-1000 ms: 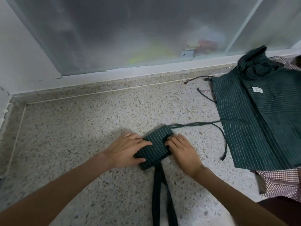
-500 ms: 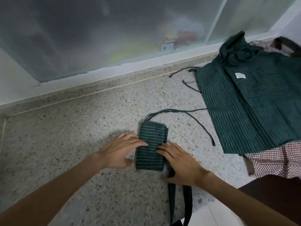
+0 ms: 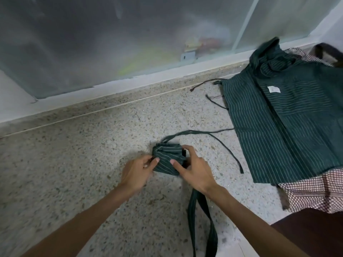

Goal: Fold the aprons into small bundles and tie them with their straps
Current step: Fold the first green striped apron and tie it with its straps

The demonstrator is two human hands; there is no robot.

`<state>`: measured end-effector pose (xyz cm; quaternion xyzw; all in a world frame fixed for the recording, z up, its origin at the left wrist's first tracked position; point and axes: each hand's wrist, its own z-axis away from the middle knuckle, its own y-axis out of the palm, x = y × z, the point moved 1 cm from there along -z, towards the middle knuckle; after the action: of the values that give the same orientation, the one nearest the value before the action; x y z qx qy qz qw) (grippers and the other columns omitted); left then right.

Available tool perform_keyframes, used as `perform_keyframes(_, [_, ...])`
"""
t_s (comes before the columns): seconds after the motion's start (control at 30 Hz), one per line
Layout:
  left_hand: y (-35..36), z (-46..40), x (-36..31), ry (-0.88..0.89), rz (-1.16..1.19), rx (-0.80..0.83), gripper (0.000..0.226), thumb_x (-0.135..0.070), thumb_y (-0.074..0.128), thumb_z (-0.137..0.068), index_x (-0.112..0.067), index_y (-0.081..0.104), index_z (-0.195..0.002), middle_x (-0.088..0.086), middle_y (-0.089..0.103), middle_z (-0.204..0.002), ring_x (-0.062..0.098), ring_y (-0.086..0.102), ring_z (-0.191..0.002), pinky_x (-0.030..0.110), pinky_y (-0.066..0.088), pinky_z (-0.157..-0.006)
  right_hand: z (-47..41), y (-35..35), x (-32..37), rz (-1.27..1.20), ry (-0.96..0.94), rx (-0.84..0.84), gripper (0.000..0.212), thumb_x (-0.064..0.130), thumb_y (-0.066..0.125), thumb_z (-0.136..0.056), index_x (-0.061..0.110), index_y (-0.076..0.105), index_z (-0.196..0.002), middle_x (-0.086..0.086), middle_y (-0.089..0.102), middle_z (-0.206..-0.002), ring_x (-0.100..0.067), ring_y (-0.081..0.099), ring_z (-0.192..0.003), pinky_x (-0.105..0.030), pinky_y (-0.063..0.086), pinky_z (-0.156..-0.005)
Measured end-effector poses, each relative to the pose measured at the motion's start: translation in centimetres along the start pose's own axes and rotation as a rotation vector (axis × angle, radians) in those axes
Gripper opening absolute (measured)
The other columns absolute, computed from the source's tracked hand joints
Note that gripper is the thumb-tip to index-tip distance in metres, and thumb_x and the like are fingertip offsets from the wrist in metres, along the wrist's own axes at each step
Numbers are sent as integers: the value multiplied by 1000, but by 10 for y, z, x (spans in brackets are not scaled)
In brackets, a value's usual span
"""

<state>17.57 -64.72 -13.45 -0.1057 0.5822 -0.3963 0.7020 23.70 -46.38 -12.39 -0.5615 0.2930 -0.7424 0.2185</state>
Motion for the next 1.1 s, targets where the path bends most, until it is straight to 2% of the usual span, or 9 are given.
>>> perform_keyframes(0.17, [3,-4,-16,-165,-84,-119,31,-51,61,-83,-23,75,-80,-4,71,-69,13,66,-64,33,52,-61,-23,-2,3,337,-84,-18,49,54,44,-92,27,44,-133,-4,70,-93,-21,66,-79,-30,49,-64])
perform_keyframes(0.27, [-8,-10,-15,-147,-125,-214,41,-52,74,-69,-24,73,-99,-7,73,-91,8,67,-80,28,55,-71,-29,3,5,454,-154,-69,37,52,52,-90,23,65,-110,-1,69,-78,-20,65,-70,-25,45,-53])
perform_keyframes(0.37, [-22,-28,-24,-244,-140,95,58,-60,76,-62,-30,61,-110,-10,66,-104,10,63,-96,26,50,-83,-35,2,6,440,-221,-190,26,46,76,-72,21,73,-80,3,62,-76,-15,60,-70,-19,34,-49])
perform_keyframes(0.5, [-21,-57,-33,-224,-158,352,44,-54,79,-63,-16,72,-85,3,72,-81,18,67,-76,28,48,-65,-42,-1,2,263,-30,14,30,47,61,-85,24,70,-101,5,56,-92,-12,52,-89,-21,35,-62])
perform_keyframes(0.67, [-29,-68,-30,-305,52,471,31,-21,86,-63,-24,73,-92,-5,71,-93,9,64,-89,23,52,-80,-29,-20,9,319,-105,355,44,44,37,-98,14,68,-87,-1,60,-93,-17,56,-91,-30,43,-74])
perform_keyframes(0.8, [-26,-56,-31,-189,-89,552,36,-24,85,-63,-22,74,-97,-3,72,-94,14,66,-89,30,54,-78,-53,-53,16,244,-150,368,37,38,46,-96,18,66,-72,-1,62,-69,-11,55,-58,-24,45,-57])
perform_keyframes(0.87, [-27,-51,-34,-99,-207,539,43,-29,84,-64,-22,70,-104,-6,69,-93,12,64,-88,28,52,-73,-84,-56,19,234,-228,356,20,32,50,-95,22,68,-96,2,65,-93,-12,60,-81,-28,50,-74])
perform_keyframes(0.93, [-29,-45,-36,-46,-287,550,52,-30,83,-65,-24,64,-113,-9,62,-97,9,59,-91,24,49,-71,-109,-41,26,371,-324,633,28,28,53,-94,22,62,-120,-3,58,-115,-18,55,-103,-32,47,-88])
perform_keyframes(1.1, [-35,-31,-38,54,-521,449,57,-43,78,-66,-30,54,-116,-10,59,-103,7,55,-91,16,42,-64,-124,-26,39,360,-302,985,23,23,66,-86,14,72,-106,-2,70,-104,-13,62,-93,-27,49,-84])
